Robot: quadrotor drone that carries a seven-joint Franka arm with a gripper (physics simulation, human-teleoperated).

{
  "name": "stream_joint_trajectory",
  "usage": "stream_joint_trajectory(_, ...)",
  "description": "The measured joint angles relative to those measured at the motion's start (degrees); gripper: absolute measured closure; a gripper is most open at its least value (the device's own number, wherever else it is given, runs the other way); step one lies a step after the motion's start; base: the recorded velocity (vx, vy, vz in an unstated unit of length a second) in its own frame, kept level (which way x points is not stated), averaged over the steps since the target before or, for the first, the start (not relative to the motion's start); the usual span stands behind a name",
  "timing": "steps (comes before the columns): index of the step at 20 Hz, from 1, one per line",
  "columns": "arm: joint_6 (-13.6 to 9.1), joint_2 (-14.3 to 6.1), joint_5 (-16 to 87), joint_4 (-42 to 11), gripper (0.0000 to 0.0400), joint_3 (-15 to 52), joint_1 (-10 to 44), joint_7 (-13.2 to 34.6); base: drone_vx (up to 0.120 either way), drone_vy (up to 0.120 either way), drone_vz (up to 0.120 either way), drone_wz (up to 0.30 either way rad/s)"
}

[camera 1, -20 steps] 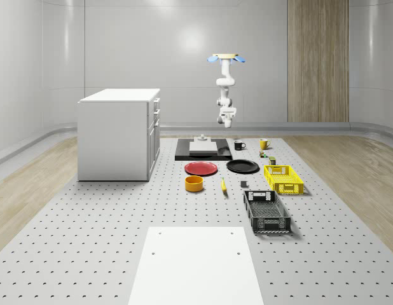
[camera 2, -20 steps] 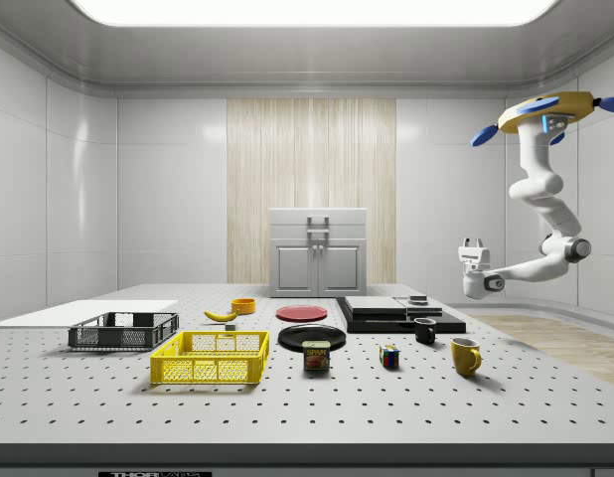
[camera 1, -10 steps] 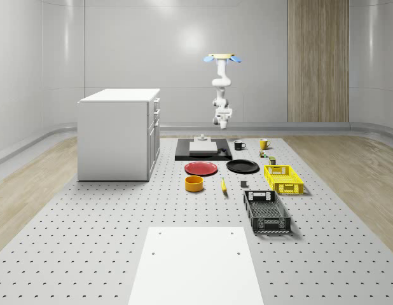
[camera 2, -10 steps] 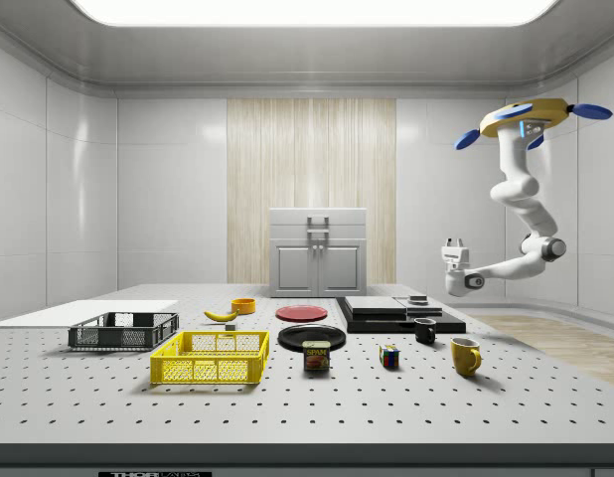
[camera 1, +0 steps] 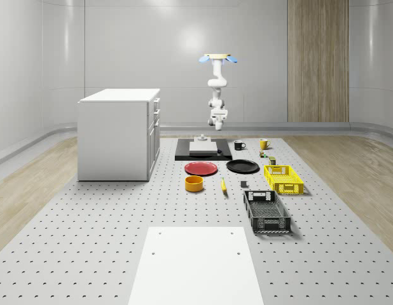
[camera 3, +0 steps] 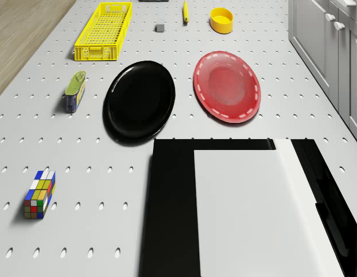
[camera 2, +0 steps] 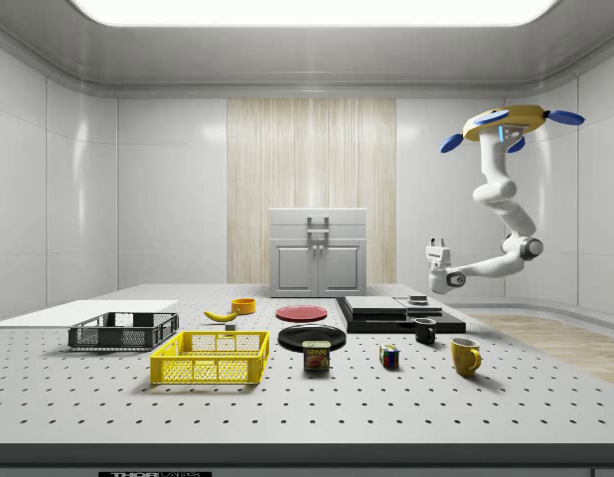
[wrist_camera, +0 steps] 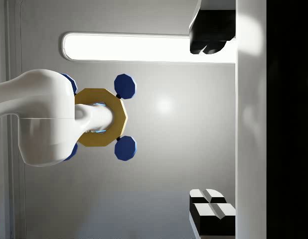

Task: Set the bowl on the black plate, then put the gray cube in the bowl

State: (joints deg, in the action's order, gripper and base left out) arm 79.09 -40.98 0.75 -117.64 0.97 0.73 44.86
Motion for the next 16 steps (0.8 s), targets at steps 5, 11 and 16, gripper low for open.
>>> stream_joint_trajectory(5, 0.2, -0.2, 1.3, -0.2, 0.0, 0.9, 0.3, 0.2, 0.12, -0.12, 0.0, 0.0)
stream_joint_trajectory(11, 0.5, -0.4, 5.2, -0.6, 0.0, 3.7, 1.1, 0.7, 0.12, -0.067, 0.0, 0.0)
stream_joint_trajectory(16, 0.9, -0.8, 13.2, -1.8, 0.0, 9.3, 2.9, 1.8, 0.12, 0.0, 0.0, 0.0)
